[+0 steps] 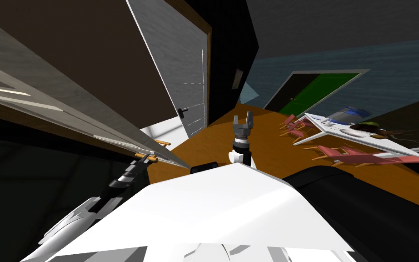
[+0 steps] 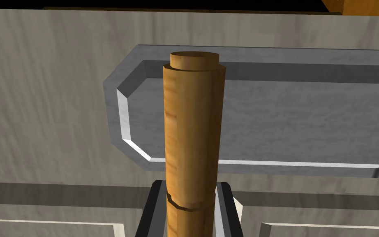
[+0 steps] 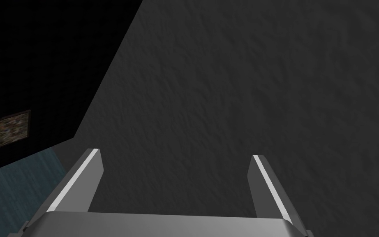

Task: Pull the door open

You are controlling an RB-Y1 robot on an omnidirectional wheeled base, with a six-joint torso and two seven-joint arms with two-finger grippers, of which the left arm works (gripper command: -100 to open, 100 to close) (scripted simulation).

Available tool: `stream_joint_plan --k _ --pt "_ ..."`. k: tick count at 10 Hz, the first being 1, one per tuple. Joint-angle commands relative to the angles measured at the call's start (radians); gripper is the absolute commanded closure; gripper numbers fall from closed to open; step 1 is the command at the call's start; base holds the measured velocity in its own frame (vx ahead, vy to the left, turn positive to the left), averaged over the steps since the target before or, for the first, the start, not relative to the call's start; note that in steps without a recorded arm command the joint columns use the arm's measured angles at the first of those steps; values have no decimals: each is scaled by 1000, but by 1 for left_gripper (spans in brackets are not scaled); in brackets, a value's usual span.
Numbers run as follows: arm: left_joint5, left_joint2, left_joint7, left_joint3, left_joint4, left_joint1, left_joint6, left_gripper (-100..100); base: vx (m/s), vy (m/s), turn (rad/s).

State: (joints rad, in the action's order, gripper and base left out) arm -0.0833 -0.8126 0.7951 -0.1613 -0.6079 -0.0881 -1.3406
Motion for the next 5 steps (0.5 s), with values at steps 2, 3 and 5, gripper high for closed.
stream_joint_plan --k 2,3,5 --pt "0 0 0 0 0 -2 -2 100 -9 6 6" --pt "0 0 0 0 0 -2 -2 100 0 0 0" --pt "-11 7 -5 -4 25 4 -44 100 23 -43 -125"
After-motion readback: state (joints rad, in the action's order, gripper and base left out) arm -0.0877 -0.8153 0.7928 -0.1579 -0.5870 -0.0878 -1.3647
